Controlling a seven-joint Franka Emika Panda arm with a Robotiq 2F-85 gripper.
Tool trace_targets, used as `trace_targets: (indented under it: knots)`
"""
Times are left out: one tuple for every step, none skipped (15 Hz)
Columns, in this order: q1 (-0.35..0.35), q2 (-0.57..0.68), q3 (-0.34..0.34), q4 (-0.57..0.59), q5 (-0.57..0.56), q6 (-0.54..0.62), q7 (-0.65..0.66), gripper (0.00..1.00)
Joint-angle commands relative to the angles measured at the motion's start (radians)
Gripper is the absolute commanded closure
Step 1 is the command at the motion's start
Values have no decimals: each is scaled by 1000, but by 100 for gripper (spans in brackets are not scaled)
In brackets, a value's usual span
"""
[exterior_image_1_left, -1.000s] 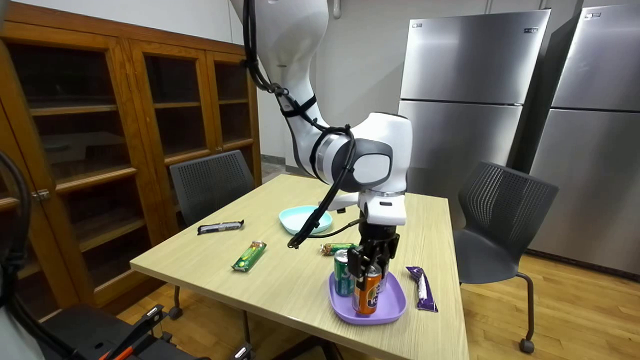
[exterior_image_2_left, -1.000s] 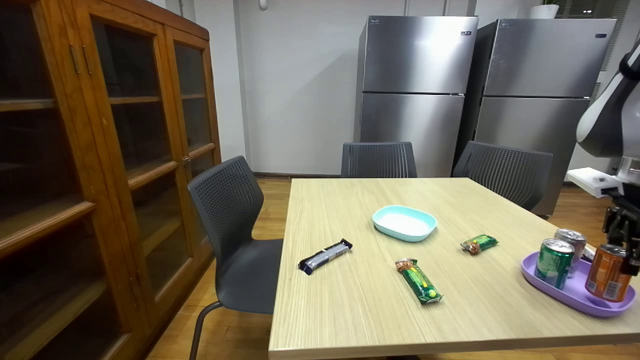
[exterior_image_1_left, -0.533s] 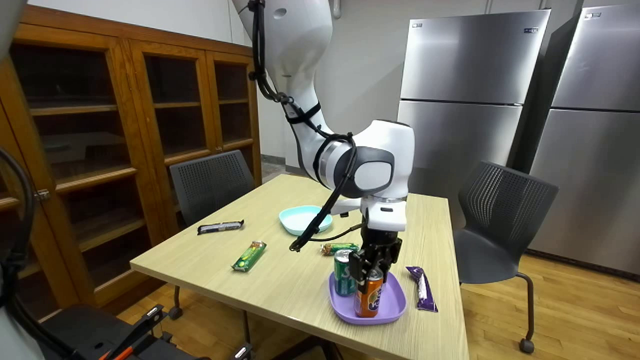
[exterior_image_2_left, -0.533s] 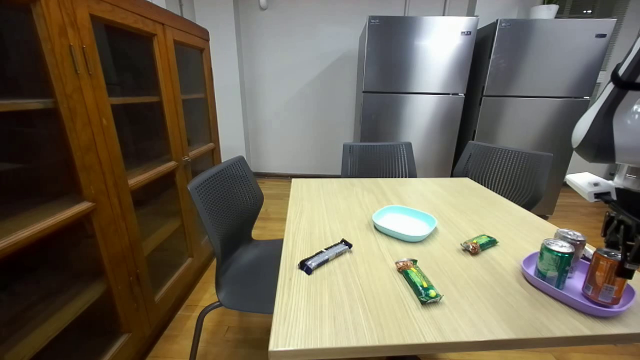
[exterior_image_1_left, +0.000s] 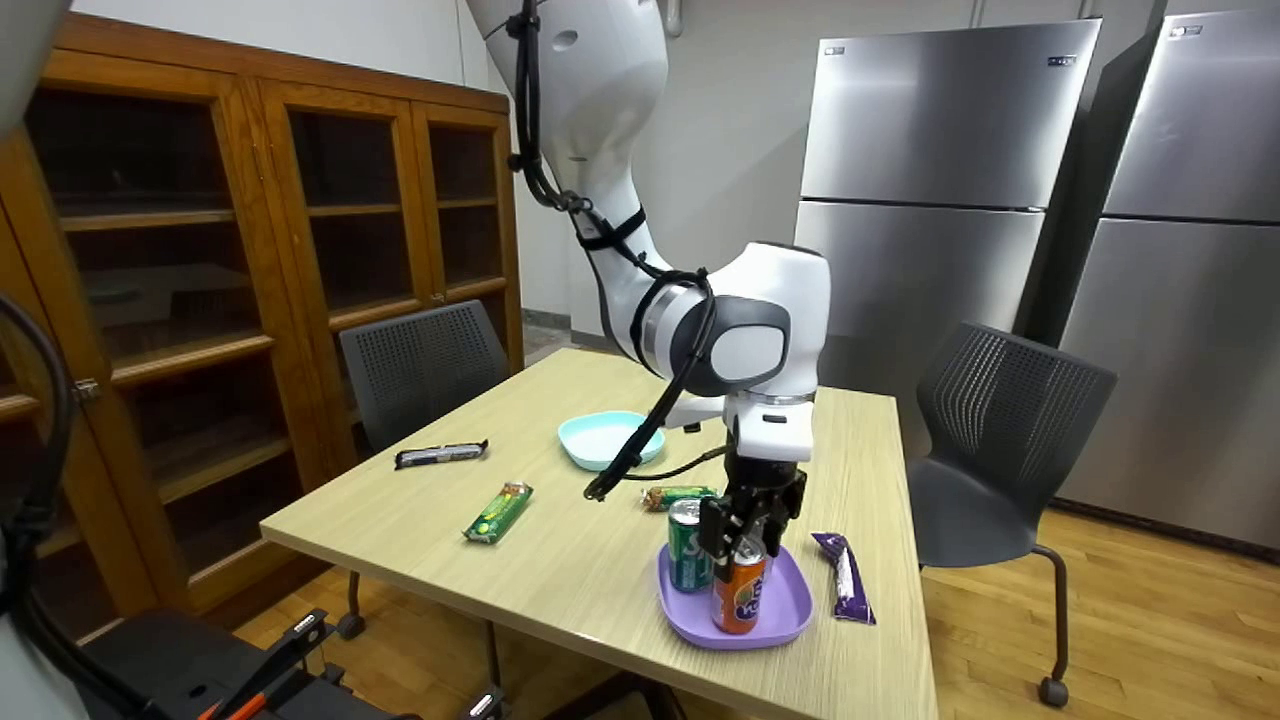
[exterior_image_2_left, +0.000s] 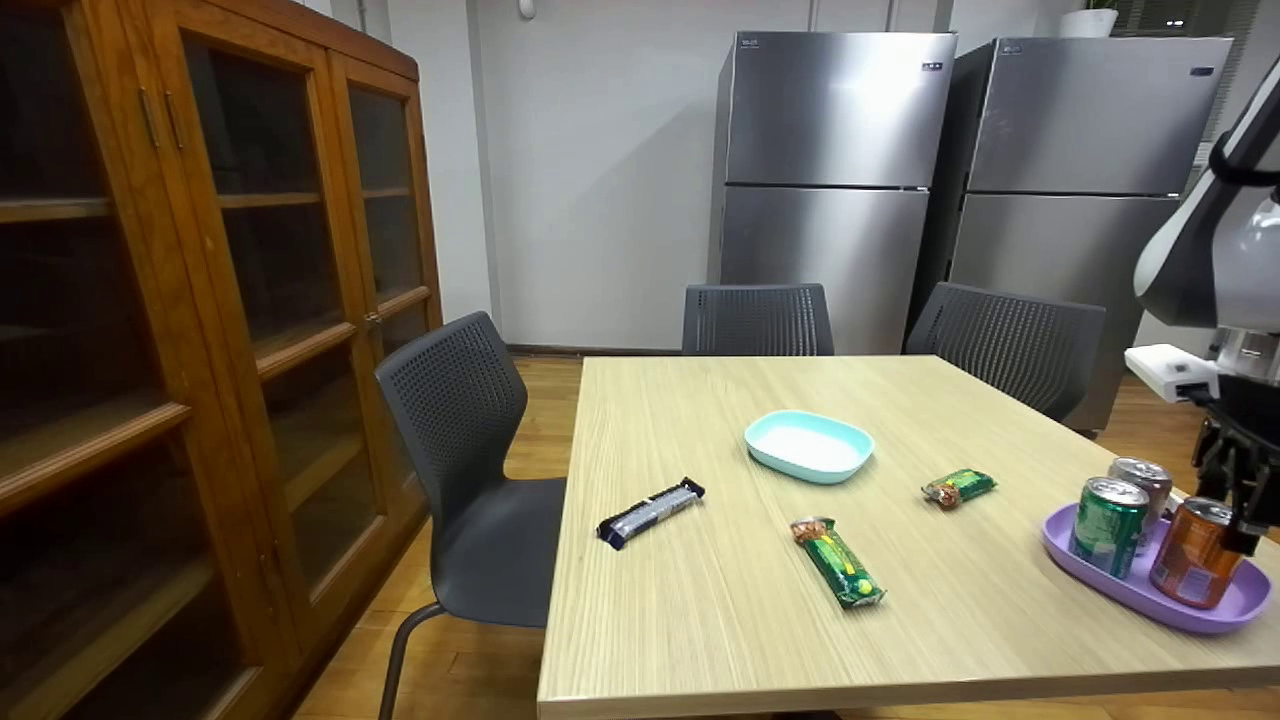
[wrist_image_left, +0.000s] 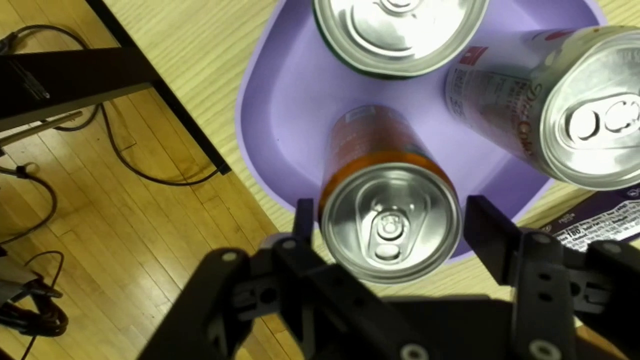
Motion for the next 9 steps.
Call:
trace_targets:
  knots:
    - [-4, -14, 6, 10, 11, 7, 18, 0]
    - [-4, -16, 6, 10, 11, 11, 19, 0]
    - [-4, -24, 6, 6, 12, 15, 17, 0]
    - [-1, -31, 3, 1, 9, 23, 18, 0]
    - [2, -44, 1, -6, 6, 30, 17, 0]
    - [0, -59, 4, -12, 9, 35, 8, 0]
    - [-4, -73, 11, -18, 14, 43, -1, 0]
    - [-8, -90, 17, -24, 19, 50, -12, 0]
    - [-7, -106, 19, -28, 18, 56, -15, 0]
